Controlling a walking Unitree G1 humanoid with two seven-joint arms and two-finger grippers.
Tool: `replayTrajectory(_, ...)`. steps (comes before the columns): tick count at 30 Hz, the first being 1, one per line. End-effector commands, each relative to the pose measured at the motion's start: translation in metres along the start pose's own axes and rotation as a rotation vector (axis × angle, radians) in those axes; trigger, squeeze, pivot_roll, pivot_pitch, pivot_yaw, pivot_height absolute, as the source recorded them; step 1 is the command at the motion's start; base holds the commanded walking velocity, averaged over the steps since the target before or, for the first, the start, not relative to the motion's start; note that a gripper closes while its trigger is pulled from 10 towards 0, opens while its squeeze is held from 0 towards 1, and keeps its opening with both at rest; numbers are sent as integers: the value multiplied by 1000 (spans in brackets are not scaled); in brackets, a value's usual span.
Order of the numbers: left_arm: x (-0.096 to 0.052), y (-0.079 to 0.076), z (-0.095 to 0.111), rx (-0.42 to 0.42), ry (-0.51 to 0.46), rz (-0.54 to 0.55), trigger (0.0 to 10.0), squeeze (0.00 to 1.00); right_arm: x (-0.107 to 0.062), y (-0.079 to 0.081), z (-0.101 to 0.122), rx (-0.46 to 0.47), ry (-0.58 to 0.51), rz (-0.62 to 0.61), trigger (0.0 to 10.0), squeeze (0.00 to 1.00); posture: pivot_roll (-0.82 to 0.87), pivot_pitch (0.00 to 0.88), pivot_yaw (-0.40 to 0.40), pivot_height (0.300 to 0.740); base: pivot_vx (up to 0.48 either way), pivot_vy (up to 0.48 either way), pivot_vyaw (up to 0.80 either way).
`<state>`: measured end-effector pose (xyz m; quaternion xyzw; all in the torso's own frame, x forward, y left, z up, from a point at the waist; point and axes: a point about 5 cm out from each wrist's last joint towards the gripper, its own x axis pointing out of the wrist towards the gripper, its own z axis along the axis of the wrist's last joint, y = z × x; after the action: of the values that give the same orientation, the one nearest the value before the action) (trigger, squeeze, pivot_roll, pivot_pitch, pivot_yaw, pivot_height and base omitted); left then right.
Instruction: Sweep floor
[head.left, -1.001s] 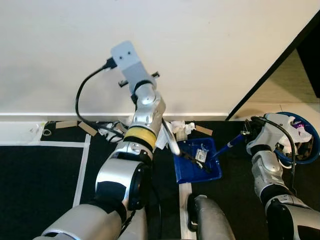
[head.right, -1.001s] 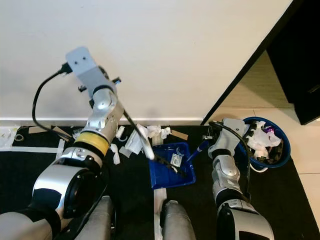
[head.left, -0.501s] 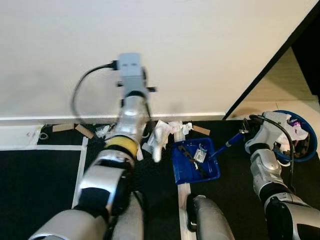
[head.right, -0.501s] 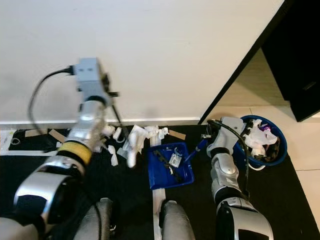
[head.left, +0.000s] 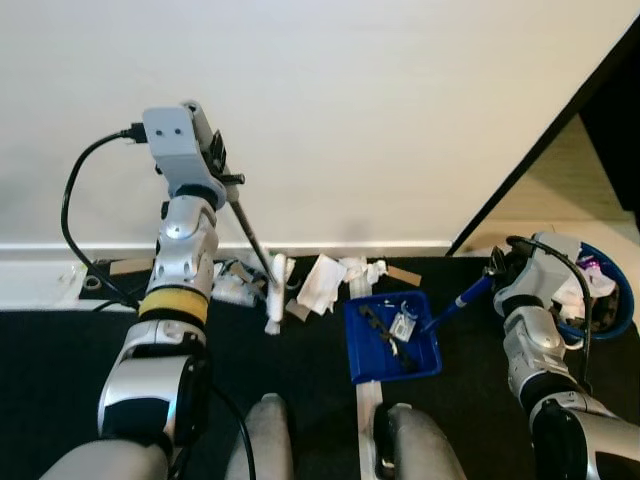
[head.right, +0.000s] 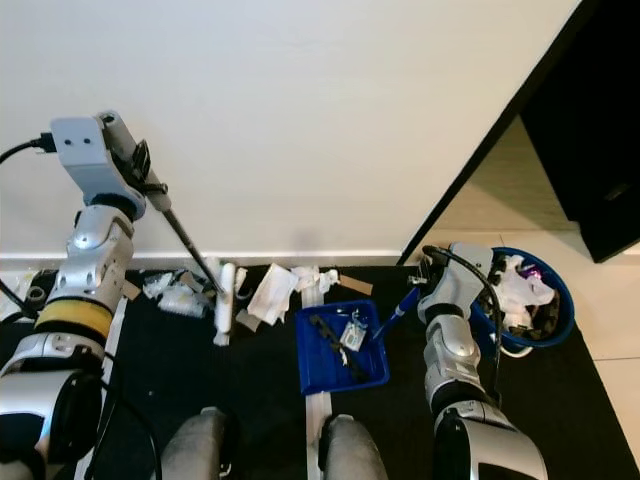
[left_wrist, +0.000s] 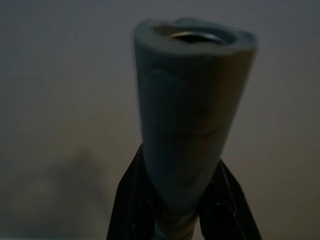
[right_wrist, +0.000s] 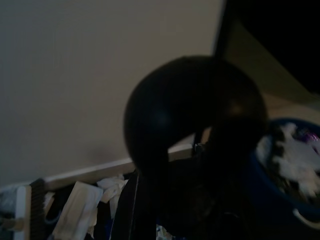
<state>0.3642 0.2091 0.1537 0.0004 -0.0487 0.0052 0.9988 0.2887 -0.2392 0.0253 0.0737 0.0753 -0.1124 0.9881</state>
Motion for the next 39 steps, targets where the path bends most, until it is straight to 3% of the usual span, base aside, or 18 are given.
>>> replayTrajectory(1, -11, 13, -15, 138, 72, -14, 10000, 0, -10, -9, -19, 122, 78, -58, 10000, 0, 103, 28, -8, 740, 0, 0, 0)
replayTrajectory(2, -11, 13, -15, 138, 72, -14, 10000, 0, -10, -9, -19, 122, 78, -58, 10000, 0, 103, 28, -8, 740, 0, 0, 0)
replayTrajectory(3, -17, 16, -22, 193, 98, -25, 10000, 0, -13, -13, -21, 133, 84, -78, 10000, 0, 101, 23, -5, 740, 0, 0, 0)
replayTrajectory(6, -22, 22, -22, 202, 90, -8, 10000, 0, -18, -23, -25, 108, 93, -109, 10000, 0, 101, 15, -5, 740, 0, 0, 0)
replayTrajectory(9, -24, 28, -19, 184, 75, 26, 10000, 0, -23, -31, -27, 99, 96, -143, 10000, 0, 96, 5, -3, 740, 0, 0, 0)
replayTrajectory(12, -21, 30, -15, 121, 86, 37, 10000, 0, -28, -48, -31, 119, 134, -262, 10000, 0, 96, 2, -1, 740, 0, 0, 0)
replayTrajectory(20, -20, 25, -24, 134, 195, -2, 10000, 0, -35, -66, -32, 86, 151, -349, 10000, 0, 89, 0, 3, 740, 0, 0, 0)
replayTrajectory(25, -20, 22, -20, 127, 181, -18, 10000, 0, -39, -75, -34, 193, 150, -417, 10000, 0, 87, 0, 2, 740, 0, 0, 0)
replayTrajectory(28, -22, 30, -21, 104, 196, 24, 10000, 0, -46, -84, -39, 248, 155, -476, 10000, 0, 86, 0, -1, 740, 0, 0, 0)
replayTrajectory(32, -25, 46, -21, 141, 206, 93, 10000, 0, -56, -96, -42, 254, 165, -526, 10000, 0, 83, 5, 1, 740, 0, 0, 0)
replayTrajectory(39, -27, 53, -16, 214, 195, 101, 10000, 0, -55, -109, -32, 220, 133, -525, 10000, 0, 71, 15, 6, 740, 0, 0, 0)
